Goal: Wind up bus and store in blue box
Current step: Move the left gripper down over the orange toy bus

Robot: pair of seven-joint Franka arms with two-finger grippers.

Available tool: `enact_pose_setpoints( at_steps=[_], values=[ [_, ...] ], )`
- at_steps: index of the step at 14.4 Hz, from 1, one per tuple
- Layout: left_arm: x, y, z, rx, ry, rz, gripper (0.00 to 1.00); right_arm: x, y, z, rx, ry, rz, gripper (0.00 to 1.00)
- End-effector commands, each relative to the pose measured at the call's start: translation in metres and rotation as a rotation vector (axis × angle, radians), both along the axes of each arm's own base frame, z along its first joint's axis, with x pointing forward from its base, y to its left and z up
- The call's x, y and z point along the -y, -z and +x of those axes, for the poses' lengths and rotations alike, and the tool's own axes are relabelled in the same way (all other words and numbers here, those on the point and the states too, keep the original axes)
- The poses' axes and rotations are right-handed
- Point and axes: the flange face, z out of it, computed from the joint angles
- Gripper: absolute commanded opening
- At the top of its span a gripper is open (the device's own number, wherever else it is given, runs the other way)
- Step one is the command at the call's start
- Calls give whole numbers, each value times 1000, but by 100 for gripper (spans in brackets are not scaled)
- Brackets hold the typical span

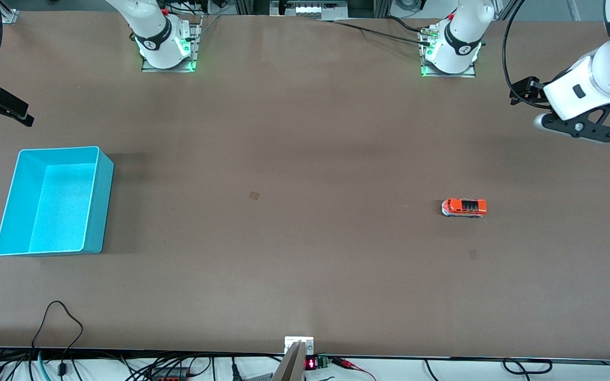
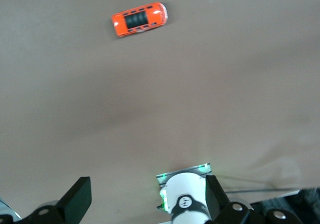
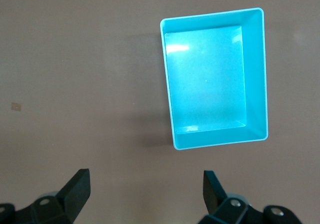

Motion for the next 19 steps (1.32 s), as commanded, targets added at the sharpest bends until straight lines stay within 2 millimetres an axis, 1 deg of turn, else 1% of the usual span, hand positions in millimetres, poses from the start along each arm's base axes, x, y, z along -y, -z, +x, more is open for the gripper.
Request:
enact_pose_setpoints(
  at_steps=[1, 2, 4, 6, 7, 8, 10, 12, 13, 14, 15, 16, 17, 18, 19],
  values=[
    [-7, 18, 14, -42, 186, -60, 100, 1, -3, -2, 11, -3, 3, 100],
    [-9, 31, 20, -48, 302, -97, 100, 1, -3, -1, 12, -3, 2, 100],
    [-10, 50, 29, -10, 434, -131, 100, 1, -3, -1, 12, -3, 2, 100],
    [-13, 83, 35, 14, 562, -166, 100, 1, -3, -1, 12, -3, 2, 100],
    [-20, 102, 39, 43, 648, -175, 100, 1, -1, -1, 10, -3, 4, 100],
    [-24, 118, 43, 68, 735, -184, 100, 2, -1, -1, 9, -2, 4, 100],
    [-34, 178, 56, 90, 900, -230, 100, 3, -1, -1, 9, 0, 4, 100],
    [-36, 215, 67, 140, 1010, -240, 100, 4, -1, 0, 9, 2, 4, 100],
    [-36, 228, 69, 153, 1031, -242, 100, 4, 0, 0, 6, 2, 4, 100],
    [-35, 242, 70, 162, 1037, -242, 100, 5, 1, 0, 6, 5, 4, 100],
    [-34, 261, 67, 175, 1042, -242, 100, 5, 1, 0, 6, 5, 4, 100],
    [-33, 278, 61, 201, 1052, -235, 100, 5, 1, 0, 5, 5, 6, 100],
    [-30, 297, 49, 238, 1069, -223, 100, 5, 0, 0, 8, 5, 5, 100],
    [-28, 310, 42, 281, 1078, -207, 100, 5, 0, 0, 8, 5, 5, 100],
    [-25, 321, 42, 303, 1093, -201, 100, 6, 0, 0, 8, 6, 5, 100]
  ],
)
